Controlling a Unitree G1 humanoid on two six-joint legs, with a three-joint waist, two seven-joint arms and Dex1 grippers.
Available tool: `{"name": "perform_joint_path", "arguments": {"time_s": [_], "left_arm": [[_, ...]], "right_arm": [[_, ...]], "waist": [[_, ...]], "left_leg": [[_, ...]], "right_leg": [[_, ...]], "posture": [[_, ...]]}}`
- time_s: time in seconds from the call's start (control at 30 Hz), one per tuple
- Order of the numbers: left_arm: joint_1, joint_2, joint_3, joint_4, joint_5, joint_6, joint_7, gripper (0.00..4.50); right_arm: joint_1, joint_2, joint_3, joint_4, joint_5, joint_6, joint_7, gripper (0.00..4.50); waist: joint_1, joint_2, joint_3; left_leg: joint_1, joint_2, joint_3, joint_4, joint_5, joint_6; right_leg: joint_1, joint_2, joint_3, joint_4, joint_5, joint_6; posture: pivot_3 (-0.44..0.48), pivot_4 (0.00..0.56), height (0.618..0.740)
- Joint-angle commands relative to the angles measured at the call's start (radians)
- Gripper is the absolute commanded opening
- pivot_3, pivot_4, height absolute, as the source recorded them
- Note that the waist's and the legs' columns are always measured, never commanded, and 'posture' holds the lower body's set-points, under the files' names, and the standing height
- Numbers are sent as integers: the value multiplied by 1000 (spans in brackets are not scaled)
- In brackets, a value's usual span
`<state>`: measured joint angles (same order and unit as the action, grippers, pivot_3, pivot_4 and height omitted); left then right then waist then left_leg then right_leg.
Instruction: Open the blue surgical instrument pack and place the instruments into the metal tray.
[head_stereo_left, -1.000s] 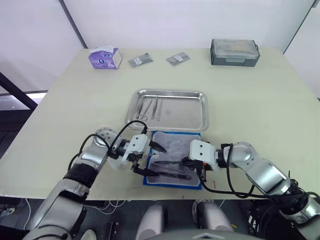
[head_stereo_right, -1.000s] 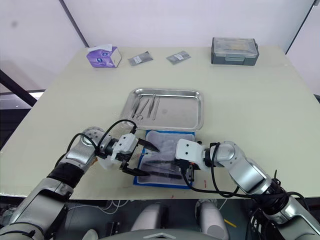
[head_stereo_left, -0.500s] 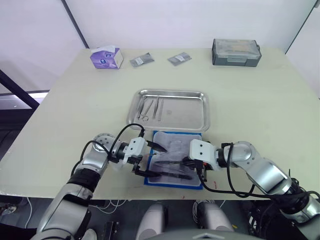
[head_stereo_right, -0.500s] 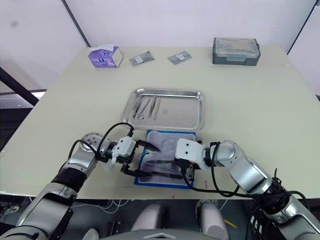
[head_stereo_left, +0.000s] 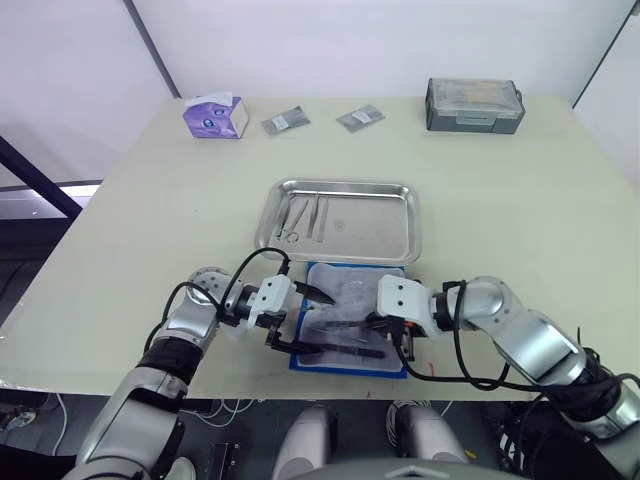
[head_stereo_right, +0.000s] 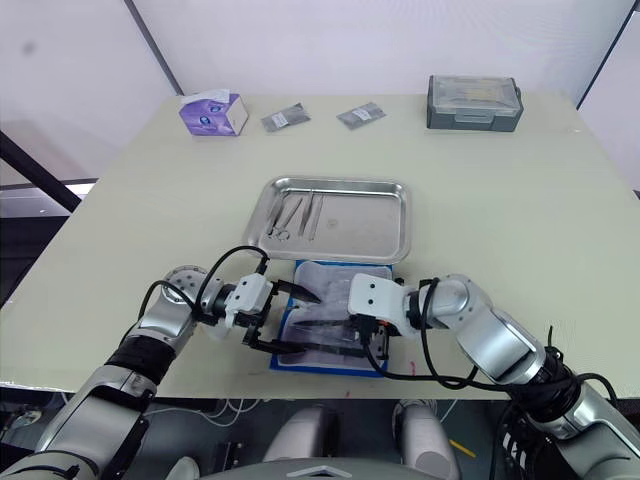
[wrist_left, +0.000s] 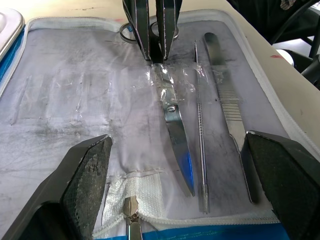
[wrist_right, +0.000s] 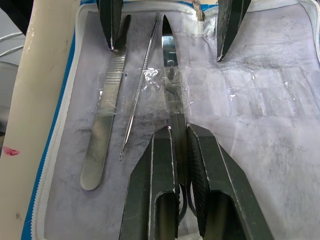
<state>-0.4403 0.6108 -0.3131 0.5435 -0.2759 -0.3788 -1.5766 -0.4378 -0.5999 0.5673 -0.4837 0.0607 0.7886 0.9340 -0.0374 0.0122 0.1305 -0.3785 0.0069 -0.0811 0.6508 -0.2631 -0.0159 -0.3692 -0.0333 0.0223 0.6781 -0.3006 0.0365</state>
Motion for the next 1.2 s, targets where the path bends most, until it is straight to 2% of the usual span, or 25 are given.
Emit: {"name": "perform_joint_path", "arguments": {"time_s": [0.03,0.27,0.63,1.0,1.2], "left_arm": [[52,-10,-59,66,102,17,-10,4500],[52,-13,-68,24,106,51,2,4500],[30,-52,-87,16,141,80,17,4500],[11,-84,-83,38,156,76,14,4500],[7,-90,-81,46,158,74,13,4500]], "right_arm": [[-32,-15,-23,-63,7,3,3,18],[-37,-57,-30,-55,12,-7,25,18],[-136,-119,-17,-103,31,93,72,18],[-147,-183,-26,-162,57,162,78,18],[-108,-211,-86,-167,90,140,69,18]], "waist": [[1,0,0],[2,0,0],[19,0,1],[31,0,1],[33,0,1]], "left_leg": [[0,0,0,0,0,0],[0,-1,-1,0,0,0],[-2,-2,-3,0,0,0],[-4,-6,-3,1,-2,4],[-4,-6,-4,1,-2,4]], "right_leg": [[0,0,0,0,0,0],[0,-1,0,0,0,1],[0,-2,-1,-1,-1,2],[0,-6,-1,-2,-3,5],[0,-6,-2,-2,-3,5]], "posture": [[0,150,734],[0,150,734],[0,150,734],[0,150,734],[0,150,734]]}}
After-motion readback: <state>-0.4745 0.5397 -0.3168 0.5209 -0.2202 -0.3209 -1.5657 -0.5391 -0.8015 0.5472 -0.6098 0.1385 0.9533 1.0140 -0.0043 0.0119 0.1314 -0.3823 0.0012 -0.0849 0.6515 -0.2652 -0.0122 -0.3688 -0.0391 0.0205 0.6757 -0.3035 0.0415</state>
